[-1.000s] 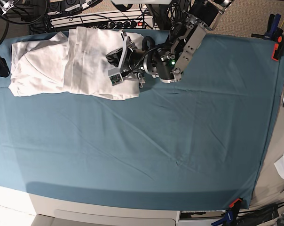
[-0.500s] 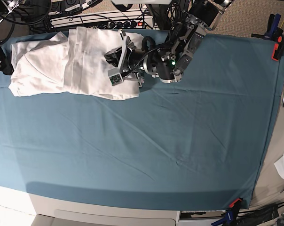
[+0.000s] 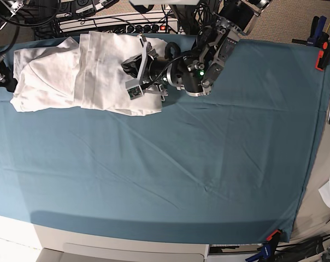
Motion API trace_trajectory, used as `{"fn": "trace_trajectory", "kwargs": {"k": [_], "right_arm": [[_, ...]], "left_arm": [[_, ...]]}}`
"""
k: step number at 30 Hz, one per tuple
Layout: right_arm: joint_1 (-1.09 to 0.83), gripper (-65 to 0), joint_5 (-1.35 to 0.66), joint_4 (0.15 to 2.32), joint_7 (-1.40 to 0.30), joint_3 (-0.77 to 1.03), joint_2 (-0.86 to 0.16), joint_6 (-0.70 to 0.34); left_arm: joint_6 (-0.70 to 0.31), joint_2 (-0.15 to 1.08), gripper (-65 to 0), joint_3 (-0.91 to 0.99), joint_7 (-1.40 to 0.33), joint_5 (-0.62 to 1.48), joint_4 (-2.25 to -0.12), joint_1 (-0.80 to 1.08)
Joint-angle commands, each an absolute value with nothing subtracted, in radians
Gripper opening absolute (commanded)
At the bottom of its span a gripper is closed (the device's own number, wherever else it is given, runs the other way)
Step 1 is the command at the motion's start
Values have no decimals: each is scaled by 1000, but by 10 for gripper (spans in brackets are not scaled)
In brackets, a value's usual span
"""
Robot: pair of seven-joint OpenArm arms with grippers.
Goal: Fold the T-shirt properly
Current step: 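Press the folded layers flat with the left gripper while right gripper adjusts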
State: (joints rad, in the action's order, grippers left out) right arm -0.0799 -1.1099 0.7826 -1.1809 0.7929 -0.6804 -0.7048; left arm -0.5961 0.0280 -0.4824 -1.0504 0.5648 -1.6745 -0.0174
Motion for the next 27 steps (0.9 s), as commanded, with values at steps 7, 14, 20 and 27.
{"fn": "trace_trajectory", "kwargs": {"k": [7, 14, 20, 27], "right_arm": [[-69, -302, -1090, 790, -1205, 732, -611, -698], [-69, -302, -1237, 791, -1352, 733, -605, -698], [-70, -302, -1310, 791, -1396, 733, -636, -698], [-70, -302, -1320, 791, -1396, 733, -677, -698]], "left_arm": [[-603, 17, -580, -481, -1029, 583, -1693, -30], [-603, 17, -580, -481, -1029, 583, -1693, -30], [-603, 17, -580, -481, -1029, 583, -1693, -30], [-603, 17, -580, -481, -1029, 583, -1693, -30]]}}
